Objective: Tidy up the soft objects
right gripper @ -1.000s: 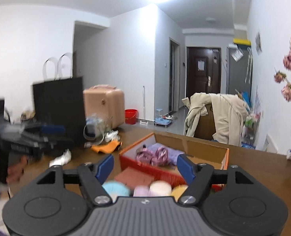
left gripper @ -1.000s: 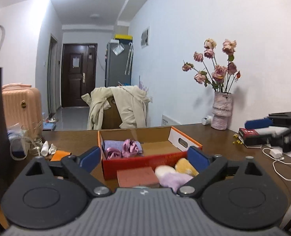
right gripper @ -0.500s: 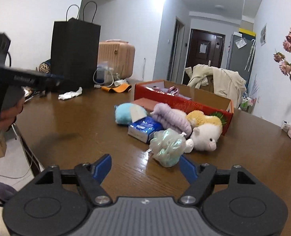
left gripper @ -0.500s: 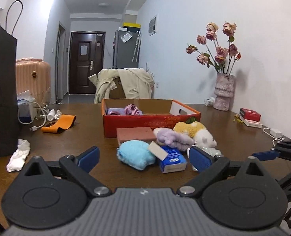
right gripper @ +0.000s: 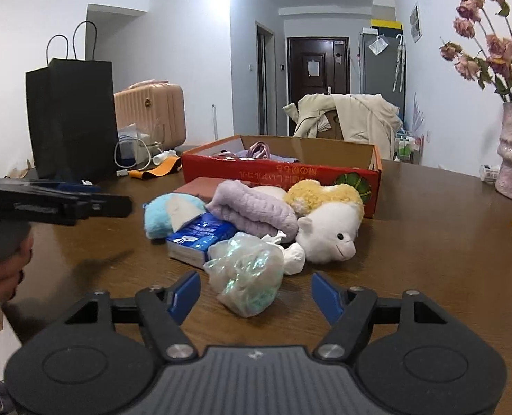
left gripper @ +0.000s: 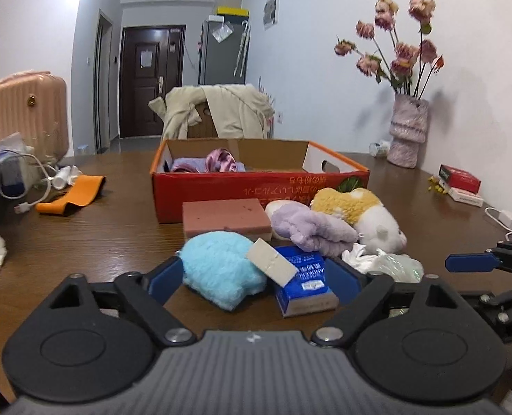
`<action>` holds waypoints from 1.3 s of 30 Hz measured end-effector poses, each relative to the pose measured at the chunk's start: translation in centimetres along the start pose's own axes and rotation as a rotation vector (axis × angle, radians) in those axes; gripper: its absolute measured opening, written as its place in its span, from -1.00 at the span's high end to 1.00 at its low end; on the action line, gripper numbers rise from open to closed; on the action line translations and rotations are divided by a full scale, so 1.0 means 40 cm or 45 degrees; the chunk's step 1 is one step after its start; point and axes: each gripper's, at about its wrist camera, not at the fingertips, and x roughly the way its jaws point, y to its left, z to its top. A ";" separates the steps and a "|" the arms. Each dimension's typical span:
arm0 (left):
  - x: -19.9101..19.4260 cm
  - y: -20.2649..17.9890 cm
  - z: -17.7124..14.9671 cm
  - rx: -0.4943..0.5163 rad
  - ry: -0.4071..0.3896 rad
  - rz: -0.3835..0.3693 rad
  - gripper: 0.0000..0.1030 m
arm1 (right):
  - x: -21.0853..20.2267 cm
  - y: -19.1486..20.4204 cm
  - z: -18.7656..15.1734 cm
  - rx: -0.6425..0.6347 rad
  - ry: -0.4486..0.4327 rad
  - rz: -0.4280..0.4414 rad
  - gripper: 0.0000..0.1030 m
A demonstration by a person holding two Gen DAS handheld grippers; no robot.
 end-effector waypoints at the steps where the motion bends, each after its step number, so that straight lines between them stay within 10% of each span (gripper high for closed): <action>1: 0.020 -0.002 0.004 -0.003 0.013 0.005 -0.56 | 0.009 0.000 0.004 -0.003 -0.003 0.013 -0.35; 21: 0.131 -0.026 0.020 -0.049 0.077 -0.013 0.54 | 0.136 -0.058 0.031 0.154 0.054 0.171 0.19; 39: -0.198 0.014 0.128 -0.077 -0.205 -0.011 0.57 | -0.095 0.057 0.161 0.001 -0.191 0.136 0.26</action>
